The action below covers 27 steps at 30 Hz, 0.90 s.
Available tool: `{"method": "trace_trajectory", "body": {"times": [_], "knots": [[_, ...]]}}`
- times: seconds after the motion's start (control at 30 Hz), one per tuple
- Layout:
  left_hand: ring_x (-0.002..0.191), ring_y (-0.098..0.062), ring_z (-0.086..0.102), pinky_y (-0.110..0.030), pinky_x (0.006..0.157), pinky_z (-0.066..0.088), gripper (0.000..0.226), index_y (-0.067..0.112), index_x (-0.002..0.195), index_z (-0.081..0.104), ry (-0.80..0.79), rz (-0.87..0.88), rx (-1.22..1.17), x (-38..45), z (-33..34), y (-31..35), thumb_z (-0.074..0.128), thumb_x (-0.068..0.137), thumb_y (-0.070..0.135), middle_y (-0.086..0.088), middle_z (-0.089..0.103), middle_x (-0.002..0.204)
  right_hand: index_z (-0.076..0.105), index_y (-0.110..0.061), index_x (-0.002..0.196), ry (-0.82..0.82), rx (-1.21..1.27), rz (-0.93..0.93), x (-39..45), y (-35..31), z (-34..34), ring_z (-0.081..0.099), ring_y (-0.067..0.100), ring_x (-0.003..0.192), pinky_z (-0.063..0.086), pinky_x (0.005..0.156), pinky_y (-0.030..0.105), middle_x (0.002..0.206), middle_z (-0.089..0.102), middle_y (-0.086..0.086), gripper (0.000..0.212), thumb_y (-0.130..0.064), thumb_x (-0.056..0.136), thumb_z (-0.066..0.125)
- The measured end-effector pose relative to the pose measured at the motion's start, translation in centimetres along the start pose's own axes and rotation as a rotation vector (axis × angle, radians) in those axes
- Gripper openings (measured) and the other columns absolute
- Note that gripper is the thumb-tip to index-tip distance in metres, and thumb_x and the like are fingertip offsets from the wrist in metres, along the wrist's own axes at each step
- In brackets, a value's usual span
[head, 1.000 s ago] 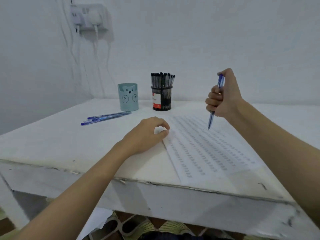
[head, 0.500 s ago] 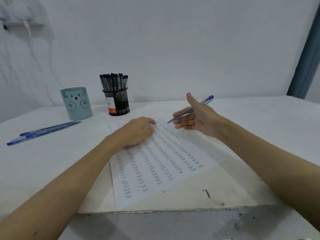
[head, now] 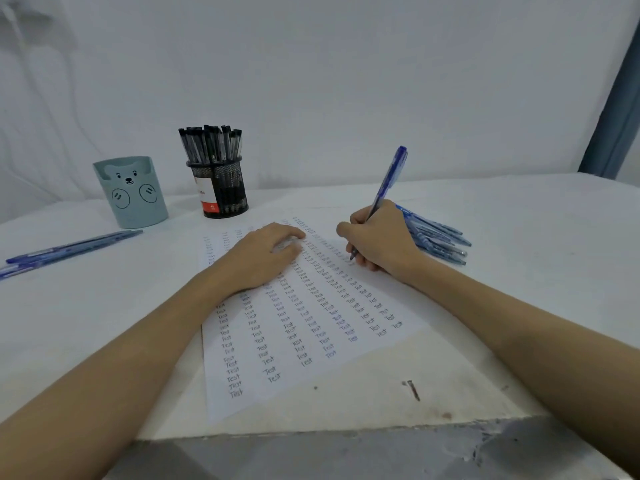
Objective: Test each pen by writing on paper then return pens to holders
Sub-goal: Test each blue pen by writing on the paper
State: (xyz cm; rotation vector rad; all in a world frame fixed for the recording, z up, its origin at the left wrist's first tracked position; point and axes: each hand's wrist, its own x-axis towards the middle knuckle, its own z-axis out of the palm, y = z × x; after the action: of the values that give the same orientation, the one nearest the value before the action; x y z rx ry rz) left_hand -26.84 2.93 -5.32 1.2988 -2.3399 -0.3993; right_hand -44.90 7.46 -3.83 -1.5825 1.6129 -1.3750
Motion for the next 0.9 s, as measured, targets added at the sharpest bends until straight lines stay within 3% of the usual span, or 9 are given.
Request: {"method": "trace_trajectory", "body": {"times": [0.23,0.5,0.73,0.9], "knots": [[0.127,-0.009,0.038,-0.019,0.096,0.025,0.033,0.028,0.13,0.05,0.006,-0.006,-0.01,-0.13,0.07,-0.05,0.042,0.099,0.034,0.008,0.045,0.139,0.027,-0.015,0.044,-0.018,-0.106,-0.029,-0.23,0.15,0.02,0.049,0.023,0.039,0.025,0.031,0.015,0.028,0.035,-0.007,0.043,0.005,0.074,0.05],[0.128,-0.009,0.038,-0.021,0.099,0.026,0.033,0.028,0.13,0.05,0.005,-0.006,-0.008,-0.05,0.1,-0.17,0.042,0.099,0.034,0.008,0.044,0.139,0.024,-0.016,0.045,-0.019,-0.143,-0.052,-0.27,0.03,0.15,0.05,0.023,0.04,0.024,0.03,0.014,0.028,0.032,-0.009,0.043,0.005,0.073,0.049],[0.129,-0.01,0.038,-0.023,0.101,0.027,0.035,0.026,0.131,0.05,0.001,-0.008,0.002,-0.14,0.04,-0.03,0.042,0.098,0.033,0.008,0.044,0.139,0.027,-0.015,0.045,-0.023,-0.163,-0.047,-0.21,0.12,0.23,0.043,0.015,0.03,0.026,0.033,0.015,0.043,0.045,0.008,0.041,0.003,0.073,0.05],[0.128,-0.009,0.038,-0.021,0.099,0.026,0.034,0.027,0.131,0.05,0.004,-0.012,-0.002,-0.1,0.11,-0.03,0.042,0.098,0.034,0.009,0.044,0.139,0.03,-0.014,0.045,-0.007,-0.14,-0.033,-0.17,0.21,0.15,0.041,0.012,0.027,0.025,0.033,0.014,0.045,0.047,0.008,0.04,0.003,0.074,0.05]]}}
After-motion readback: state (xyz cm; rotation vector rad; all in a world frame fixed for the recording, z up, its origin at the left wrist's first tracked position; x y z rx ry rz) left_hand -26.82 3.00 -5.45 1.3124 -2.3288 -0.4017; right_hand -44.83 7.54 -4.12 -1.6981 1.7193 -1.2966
